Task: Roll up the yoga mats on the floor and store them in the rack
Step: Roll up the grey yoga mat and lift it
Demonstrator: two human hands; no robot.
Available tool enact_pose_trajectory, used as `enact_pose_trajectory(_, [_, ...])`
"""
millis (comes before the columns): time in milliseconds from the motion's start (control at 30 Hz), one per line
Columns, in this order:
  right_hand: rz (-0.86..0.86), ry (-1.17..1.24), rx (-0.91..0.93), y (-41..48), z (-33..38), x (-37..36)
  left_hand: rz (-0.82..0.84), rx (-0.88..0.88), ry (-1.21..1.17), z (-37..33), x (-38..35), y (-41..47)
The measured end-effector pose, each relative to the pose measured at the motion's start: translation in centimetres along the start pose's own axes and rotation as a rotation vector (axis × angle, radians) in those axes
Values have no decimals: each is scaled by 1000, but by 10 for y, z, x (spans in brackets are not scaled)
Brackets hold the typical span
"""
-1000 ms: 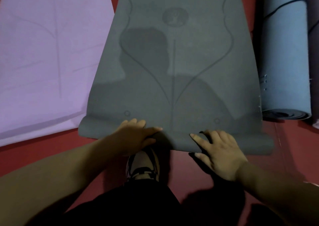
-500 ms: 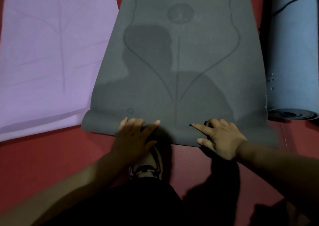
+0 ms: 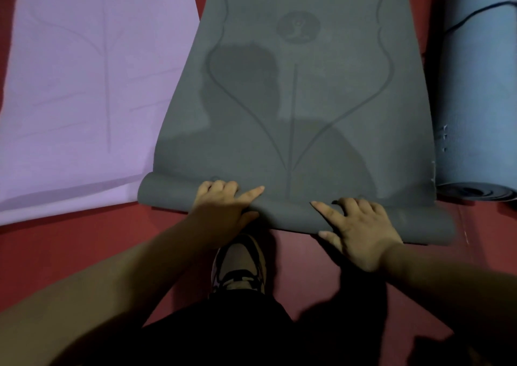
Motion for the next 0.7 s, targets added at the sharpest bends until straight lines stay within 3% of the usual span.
enact_pose_trajectory(233, [39,3,33,8,-11,7,86,56,55,-1,-4,-24])
enact_pose_trajectory(533, [-154,-58,-70,-10,0,3,72,-5,29,6,4,10])
enact_pose_trajectory(700, [-99,-60,-110,-1,-6,0,226,26,66,7,7,17])
Point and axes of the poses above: each hand's wrist, its own y-axis towards the middle knuckle, its own x-axis out of the back of the hand, z = x × y, the point moved 2 cm from there along y, towards the middle knuckle, and after that the axes turned 10 degrees about x, right-handed, at the moved point
